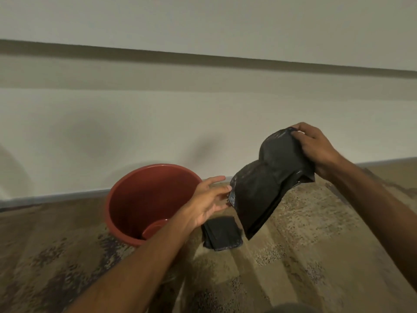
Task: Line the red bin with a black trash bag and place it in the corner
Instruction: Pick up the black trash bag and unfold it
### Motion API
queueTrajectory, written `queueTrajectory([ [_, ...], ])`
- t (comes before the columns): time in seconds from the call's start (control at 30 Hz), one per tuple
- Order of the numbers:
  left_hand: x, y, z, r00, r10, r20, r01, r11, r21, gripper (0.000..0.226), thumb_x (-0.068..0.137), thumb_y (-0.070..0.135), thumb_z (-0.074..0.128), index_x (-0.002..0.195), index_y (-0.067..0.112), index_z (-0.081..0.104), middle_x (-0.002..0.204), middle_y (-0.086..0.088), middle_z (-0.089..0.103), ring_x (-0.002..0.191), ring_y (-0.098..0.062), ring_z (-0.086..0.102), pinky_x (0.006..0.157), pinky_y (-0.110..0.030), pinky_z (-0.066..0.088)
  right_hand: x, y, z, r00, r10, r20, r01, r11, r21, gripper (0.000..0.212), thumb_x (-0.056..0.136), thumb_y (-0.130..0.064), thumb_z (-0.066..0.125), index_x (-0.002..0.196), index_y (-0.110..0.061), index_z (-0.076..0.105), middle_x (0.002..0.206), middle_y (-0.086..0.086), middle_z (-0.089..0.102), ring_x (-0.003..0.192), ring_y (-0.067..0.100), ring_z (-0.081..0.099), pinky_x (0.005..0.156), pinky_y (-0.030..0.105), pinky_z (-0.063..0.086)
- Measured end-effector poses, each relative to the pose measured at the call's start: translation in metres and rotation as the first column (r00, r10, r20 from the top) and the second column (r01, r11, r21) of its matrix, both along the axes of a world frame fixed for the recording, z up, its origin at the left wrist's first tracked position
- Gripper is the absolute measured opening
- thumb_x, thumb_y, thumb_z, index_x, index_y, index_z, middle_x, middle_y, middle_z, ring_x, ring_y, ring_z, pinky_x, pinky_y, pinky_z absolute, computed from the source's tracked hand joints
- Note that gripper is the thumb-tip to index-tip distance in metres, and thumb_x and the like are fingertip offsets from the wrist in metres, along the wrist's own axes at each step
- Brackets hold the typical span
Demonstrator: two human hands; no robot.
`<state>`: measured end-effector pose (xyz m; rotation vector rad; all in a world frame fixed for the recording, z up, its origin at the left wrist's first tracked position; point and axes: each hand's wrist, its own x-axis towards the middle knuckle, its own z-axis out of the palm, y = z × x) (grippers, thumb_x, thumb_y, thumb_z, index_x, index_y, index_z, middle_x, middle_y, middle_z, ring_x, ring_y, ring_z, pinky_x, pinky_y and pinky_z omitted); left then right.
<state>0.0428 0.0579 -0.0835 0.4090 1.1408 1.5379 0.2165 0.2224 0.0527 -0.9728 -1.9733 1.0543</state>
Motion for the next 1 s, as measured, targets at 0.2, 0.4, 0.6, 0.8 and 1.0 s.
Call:
queueTrajectory([
  [0.2,0.007,-0.008,0.022,0.999,-0.021,0.031,0.020,0.999,0.033,0.027,0.084,-0.010,0.057,0.108,-0.001,0.066,0.099,-0.019,0.067,0.086,-0.026,0.067,0.082,-0.043,0.057,0.022,0.018,-0.052,0.983,-0.172,0.056,0.181,0.959,-0.220,0.015,0.096,-0.020,0.046,0.093,-0.016,0.061,0.104,0.023,0.062,0.084,0.030,0.057,0.063,0.031,0.046],
  [0.4,0.007,-0.013,0.050,0.998,0.035,0.060,-0.039,0.997,0.060,0.019,0.088,-0.006,0.053,0.101,-0.005,0.067,0.081,-0.018,0.070,0.064,-0.021,0.070,0.066,-0.031,0.059,0.028,-0.001,-0.085,0.954,-0.151,0.259,0.223,0.935,-0.277,0.026,0.093,-0.019,0.056,0.111,-0.001,0.054,0.108,0.021,0.060,0.092,0.030,0.057,0.080,0.046,0.051],
  [0.6,0.021,-0.005,0.074,0.996,0.093,0.019,-0.093,0.994,0.051,0.011,0.085,0.002,0.064,0.096,0.000,0.067,0.086,-0.016,0.067,0.076,-0.024,0.066,0.061,-0.026,0.060,0.010,-0.082,-0.049,0.982,0.024,0.186,-0.031,0.999,0.036,0.047,0.074,-0.069,0.059,0.095,-0.026,0.057,0.093,-0.006,0.064,0.084,0.011,0.063,0.065,0.024,0.048],
  [0.8,0.030,-0.003,0.076,0.983,0.055,-0.178,-0.056,0.998,0.000,0.021,0.079,0.015,0.074,0.095,0.004,0.067,0.085,-0.013,0.070,0.075,-0.023,0.069,0.063,-0.030,0.059,-0.001,-0.103,-0.024,0.919,0.257,0.297,-0.271,0.963,0.005,0.019,0.076,-0.030,0.077,0.086,-0.018,0.067,0.071,-0.002,0.070,0.061,0.006,0.066,0.062,0.026,0.049],
  [1.0,-0.002,-0.024,0.080,0.845,-0.130,-0.519,0.148,0.989,-0.006,0.018,0.076,0.011,0.076,0.091,0.012,0.065,0.080,-0.003,0.064,0.071,-0.007,0.064,0.065,-0.014,0.050,0.024,-0.071,-0.012,0.913,0.345,0.218,-0.284,0.920,-0.269,0.015,0.085,0.002,0.064,0.093,-0.008,0.057,0.064,0.008,0.069,0.064,0.019,0.065,0.061,0.029,0.052],
])
